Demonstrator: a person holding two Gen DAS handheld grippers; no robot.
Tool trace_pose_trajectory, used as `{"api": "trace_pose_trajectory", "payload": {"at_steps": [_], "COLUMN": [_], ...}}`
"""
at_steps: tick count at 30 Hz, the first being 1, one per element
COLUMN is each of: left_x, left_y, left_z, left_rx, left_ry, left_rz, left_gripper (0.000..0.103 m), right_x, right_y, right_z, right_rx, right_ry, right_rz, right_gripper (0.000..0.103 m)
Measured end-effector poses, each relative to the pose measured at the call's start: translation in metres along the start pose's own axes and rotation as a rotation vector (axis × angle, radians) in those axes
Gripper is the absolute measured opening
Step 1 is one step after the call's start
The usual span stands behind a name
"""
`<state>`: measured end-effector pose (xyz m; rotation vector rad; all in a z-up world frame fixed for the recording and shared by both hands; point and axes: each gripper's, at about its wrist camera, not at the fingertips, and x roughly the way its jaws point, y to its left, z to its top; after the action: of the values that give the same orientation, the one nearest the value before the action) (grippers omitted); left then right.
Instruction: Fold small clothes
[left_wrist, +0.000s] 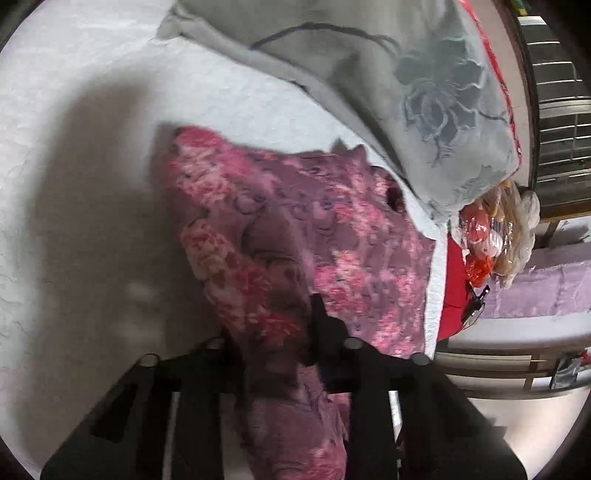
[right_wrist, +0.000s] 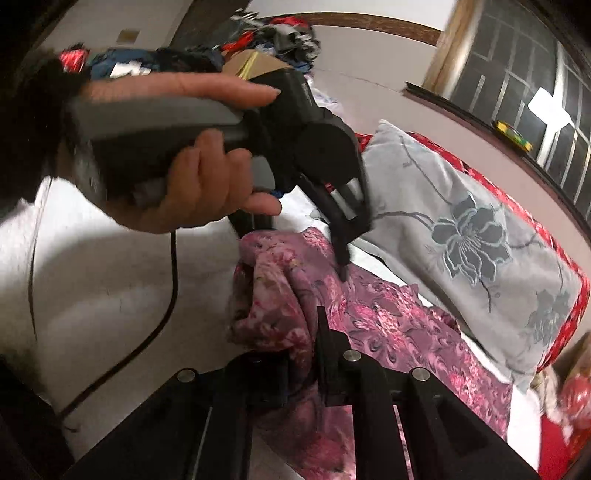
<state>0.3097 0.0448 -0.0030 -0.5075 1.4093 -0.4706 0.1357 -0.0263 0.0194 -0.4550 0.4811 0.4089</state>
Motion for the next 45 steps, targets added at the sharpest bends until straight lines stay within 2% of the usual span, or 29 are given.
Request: {"api": "trace_pose_trajectory", "payload": {"at_steps": [5,12,20,26,30,36,39,40,41,42,43,45], "left_x": [-0.010,0.002,0.043,0.096,0.135,0.174,0.157,0.143,0.130,0.118,0.102,0.084], "left_y": [-0.035,-0.097,-0.172,-0.233,-0.262,-0.274,-0.266,-0.257,-0.247,-0.236,-0.220,-0.191], "left_z": [-0.006,-0.013,-0.023,-0.031,-0.042,-0.057,-0.056,-0.053,-0.050,-0.046,-0.043,-0.036], "left_rx": [0.034,0.077,0.152,0.214,0.249,0.242,0.233,0.229,0.219,0.205,0.181,0.139], "left_ry": [-0.045,-0.072,-0.056,-0.021,0.018,0.074,0.052,0.024,-0.005,-0.035,-0.079,-0.116], "left_rz": [0.016,0.015,0.056,0.058,0.070,0.063,0.008,-0.007,-0.013,-0.008,0.001,0.025], "left_gripper": [0.018,0.018,0.018,0.014,0.013,0.013,0.017,0.027,0.043,0.049,0.053,0.053], "right_x": [-0.016,-0.042,-0.066,-0.083,-0.094,-0.094,-0.080,-0.081,-0.087,-0.096,-0.102,-0.117], "right_y": [-0.040,-0.107,-0.172,-0.219,-0.242,-0.263,-0.270,-0.272,-0.275,-0.280,-0.285,-0.308], "right_z": [-0.004,-0.029,-0.077,-0.127,-0.159,-0.214,-0.246,-0.250,-0.251,-0.249,-0.246,-0.237], "right_rx": [0.174,0.474,0.746,0.973,1.080,1.273,1.390,1.397,1.385,1.365,1.353,1.317], "right_ry": [-0.007,-0.014,-0.019,-0.028,-0.022,0.031,0.129,0.147,0.140,0.117,0.094,0.011], "right_rz": [0.034,0.067,0.089,0.091,0.072,0.056,0.105,0.098,0.089,0.063,0.042,-0.021], "right_gripper": [0.010,0.010,0.009,0.008,0.008,0.007,0.020,0.025,0.026,0.026,0.028,0.038]}}
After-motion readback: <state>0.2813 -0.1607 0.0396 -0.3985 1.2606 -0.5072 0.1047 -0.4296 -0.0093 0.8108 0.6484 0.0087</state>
